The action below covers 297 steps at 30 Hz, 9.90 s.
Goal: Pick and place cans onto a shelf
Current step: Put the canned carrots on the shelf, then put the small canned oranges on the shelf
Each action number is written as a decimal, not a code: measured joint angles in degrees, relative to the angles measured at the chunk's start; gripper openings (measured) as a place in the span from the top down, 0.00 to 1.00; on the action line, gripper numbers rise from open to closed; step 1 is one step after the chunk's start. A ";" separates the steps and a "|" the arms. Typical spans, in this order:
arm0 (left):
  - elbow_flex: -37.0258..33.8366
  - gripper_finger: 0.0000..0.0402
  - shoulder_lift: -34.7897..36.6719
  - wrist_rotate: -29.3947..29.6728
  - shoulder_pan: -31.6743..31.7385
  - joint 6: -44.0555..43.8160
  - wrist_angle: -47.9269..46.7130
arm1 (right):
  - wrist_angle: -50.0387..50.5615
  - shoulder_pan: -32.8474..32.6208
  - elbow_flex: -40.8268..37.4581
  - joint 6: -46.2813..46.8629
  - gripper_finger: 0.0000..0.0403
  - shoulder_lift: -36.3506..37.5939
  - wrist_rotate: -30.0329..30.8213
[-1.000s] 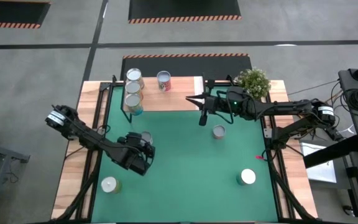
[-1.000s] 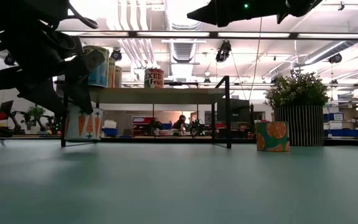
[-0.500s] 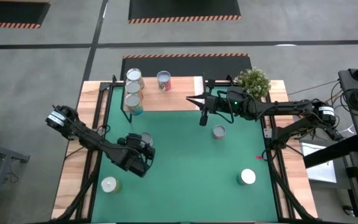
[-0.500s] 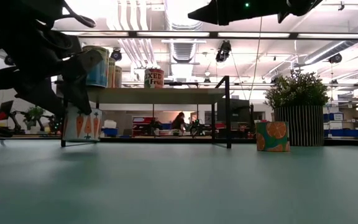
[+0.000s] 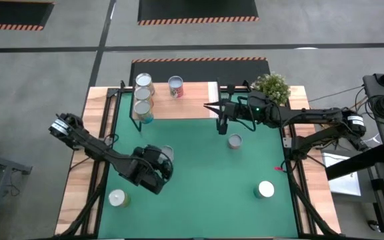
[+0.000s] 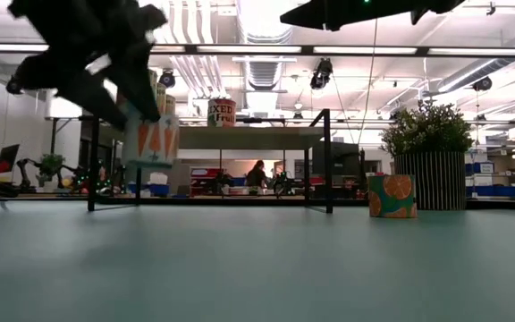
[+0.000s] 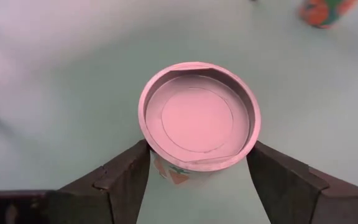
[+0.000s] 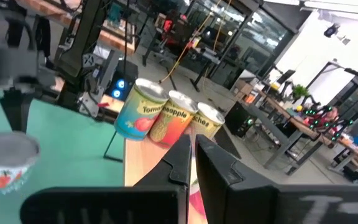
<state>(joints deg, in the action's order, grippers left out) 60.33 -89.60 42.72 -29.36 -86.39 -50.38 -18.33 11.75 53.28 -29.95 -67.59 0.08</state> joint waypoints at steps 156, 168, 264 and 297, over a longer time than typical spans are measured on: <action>-23.20 0.99 54.27 -19.17 6.60 112.29 52.08 | 55.04 3.76 44.05 17.32 0.97 -29.53 8.96; -22.92 0.99 56.03 -19.10 6.60 112.97 48.51 | 57.48 6.33 47.37 18.88 0.97 -34.39 9.01; -22.85 0.99 56.30 -19.15 6.59 114.17 49.93 | 49.26 -4.61 -17.22 46.93 0.94 9.16 8.13; -22.88 0.99 56.30 -19.15 6.59 114.11 49.37 | 40.89 -5.75 -17.46 42.70 0.15 -0.20 6.97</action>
<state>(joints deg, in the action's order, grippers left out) 37.45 -33.30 23.57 -22.78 27.72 -1.02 22.56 6.00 35.81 12.75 -67.80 7.05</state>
